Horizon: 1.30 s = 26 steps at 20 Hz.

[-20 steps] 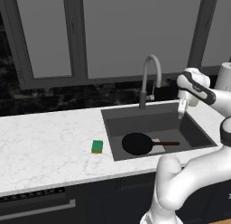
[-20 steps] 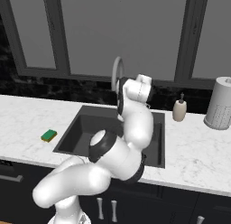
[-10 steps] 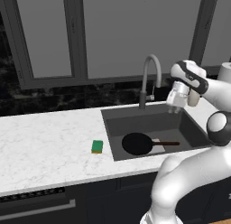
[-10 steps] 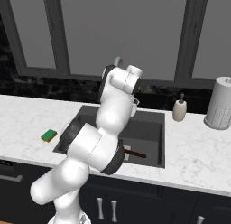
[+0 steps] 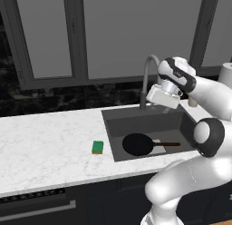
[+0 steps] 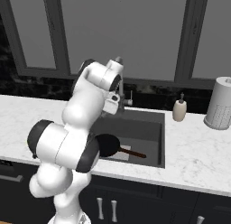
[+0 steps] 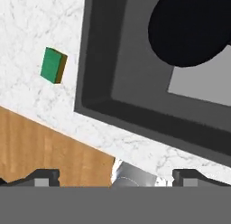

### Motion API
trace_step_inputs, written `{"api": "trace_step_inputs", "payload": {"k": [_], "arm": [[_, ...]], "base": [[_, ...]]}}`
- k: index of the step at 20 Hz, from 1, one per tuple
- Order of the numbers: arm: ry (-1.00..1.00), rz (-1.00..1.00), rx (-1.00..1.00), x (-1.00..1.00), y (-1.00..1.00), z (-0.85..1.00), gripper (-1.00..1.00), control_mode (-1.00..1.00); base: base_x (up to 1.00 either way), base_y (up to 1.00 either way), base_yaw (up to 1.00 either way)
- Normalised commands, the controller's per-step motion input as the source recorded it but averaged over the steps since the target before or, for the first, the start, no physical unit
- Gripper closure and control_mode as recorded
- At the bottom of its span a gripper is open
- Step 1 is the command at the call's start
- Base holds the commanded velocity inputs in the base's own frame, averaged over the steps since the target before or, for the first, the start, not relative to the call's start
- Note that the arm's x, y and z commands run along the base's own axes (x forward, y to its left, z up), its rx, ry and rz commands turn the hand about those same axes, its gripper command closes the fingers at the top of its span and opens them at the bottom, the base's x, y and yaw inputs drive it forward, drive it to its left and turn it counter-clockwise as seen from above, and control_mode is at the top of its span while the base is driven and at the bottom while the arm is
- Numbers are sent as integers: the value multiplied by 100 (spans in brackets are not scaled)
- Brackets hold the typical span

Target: Pick the pan and sponge and place them into the sink. Then turn on the water.

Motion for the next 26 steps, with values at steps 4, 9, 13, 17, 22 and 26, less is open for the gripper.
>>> {"api": "trace_step_inputs", "payload": {"k": [4, 9, 13, 17, 22, 26], "arm": [[1, -39, -18, -22, 95, 23, -100, -100], [9, -37, -24, -9, 99, 5, -100, -100], [28, -31, -31, 6, 100, -7, -100, -100], [39, -25, -25, 27, 99, -37, -100, -100], [30, -14, -12, 34, 63, -56, -100, -100], [3, -12, -10, 11, 56, -71, -100, -100]], "base": [[0, 0, 0], [0, 0, 0], [0, 0, 0], [0, 0, 0], [0, 0, 0], [0, 0, 0]]}}
